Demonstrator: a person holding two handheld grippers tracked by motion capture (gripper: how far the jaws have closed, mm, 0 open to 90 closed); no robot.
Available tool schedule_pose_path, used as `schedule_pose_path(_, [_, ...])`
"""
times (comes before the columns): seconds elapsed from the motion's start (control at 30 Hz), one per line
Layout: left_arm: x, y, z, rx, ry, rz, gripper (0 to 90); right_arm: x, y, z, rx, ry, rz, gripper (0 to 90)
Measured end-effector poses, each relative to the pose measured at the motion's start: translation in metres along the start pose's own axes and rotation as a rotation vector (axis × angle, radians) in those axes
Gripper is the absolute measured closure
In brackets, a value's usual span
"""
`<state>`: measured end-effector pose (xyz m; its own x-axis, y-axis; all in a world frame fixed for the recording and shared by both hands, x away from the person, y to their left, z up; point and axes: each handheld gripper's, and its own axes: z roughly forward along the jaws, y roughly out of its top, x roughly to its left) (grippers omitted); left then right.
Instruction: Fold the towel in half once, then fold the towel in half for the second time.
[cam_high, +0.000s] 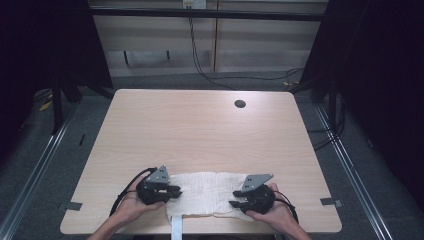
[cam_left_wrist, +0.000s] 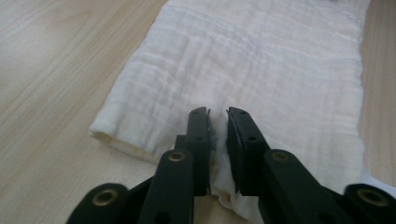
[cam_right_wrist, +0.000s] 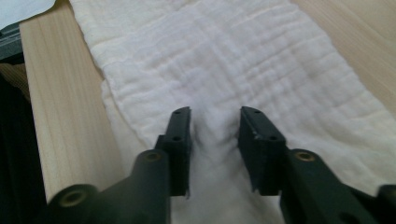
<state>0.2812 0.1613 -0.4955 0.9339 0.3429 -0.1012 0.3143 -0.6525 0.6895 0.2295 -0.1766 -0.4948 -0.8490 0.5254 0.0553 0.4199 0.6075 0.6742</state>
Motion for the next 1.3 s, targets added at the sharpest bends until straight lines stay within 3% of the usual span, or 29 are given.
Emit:
schedule_pose_path(0.1, [-0.001, 0.001, 0.002, -0.011, -0.009, -0.019, 84.1, 0.0, -0.002, -0.004, 0.009, -0.008, -0.002, 78.7])
schedule_pose_path(0.13, [-0.001, 0.002, 0.002, 0.001, -0.018, -0.006, 85.0, 0.0, -0.003, -0.004, 0.008, -0.013, -0.016, 80.8])
schedule_pose_path(0.2, [-0.002, 0.004, 0.005, -0.002, -0.03, -0.018, 85.9, -0.003, -0.005, -0.007, 0.015, -0.005, -0.026, 83.3])
schedule_pose_path(0.3, [-0.006, 0.008, 0.012, -0.017, -0.048, -0.022, 86.4, -0.011, -0.011, -0.014, 0.022, -0.017, 0.002, 84.4])
schedule_pose_path(0.47, [-0.013, 0.017, 0.022, -0.021, -0.057, -0.023, 85.6, -0.02, -0.02, -0.023, 0.021, -0.009, 0.042, 83.9])
schedule_pose_path(0.53, [-0.016, 0.019, 0.024, -0.022, -0.062, -0.009, 85.4, -0.021, -0.024, -0.026, 0.017, -0.013, 0.036, 79.3])
schedule_pose_path(0.6, [-0.015, 0.019, 0.024, -0.017, -0.072, -0.013, 84.3, -0.023, -0.027, -0.03, 0.014, -0.018, 0.061, 73.3])
schedule_pose_path(0.7, [-0.015, 0.018, 0.023, -0.022, -0.089, -0.013, 77.9, -0.023, -0.024, -0.034, -0.032, -0.001, 0.085, 69.5])
schedule_pose_path(0.73, [-0.016, 0.018, 0.023, -0.021, -0.063, -0.01, 75.5, -0.023, -0.023, -0.035, -0.046, 0.003, 0.091, 67.9])
schedule_pose_path(0.8, [-0.018, 0.019, 0.022, -0.025, -0.054, -0.015, 61.0, -0.02, -0.017, -0.036, -0.079, 0.03, 0.099, 65.1])
schedule_pose_path(0.87, [-0.018, 0.02, 0.019, -0.041, -0.055, -0.013, 56.9, -0.017, -0.012, -0.034, -0.086, 0.042, 0.097, 62.9])
schedule_pose_path(1.03, [-0.014, 0.025, 0.004, -0.096, -0.046, -0.073, 46.3, -0.01, 0.004, -0.02, -0.098, 0.09, 0.092, 57.4])
schedule_pose_path(1.3, [0.009, 0.033, -0.008, -0.146, 0.036, -0.101, 45.7, 0.015, 0.022, -0.002, -0.06, 0.137, 0.046, 54.2])
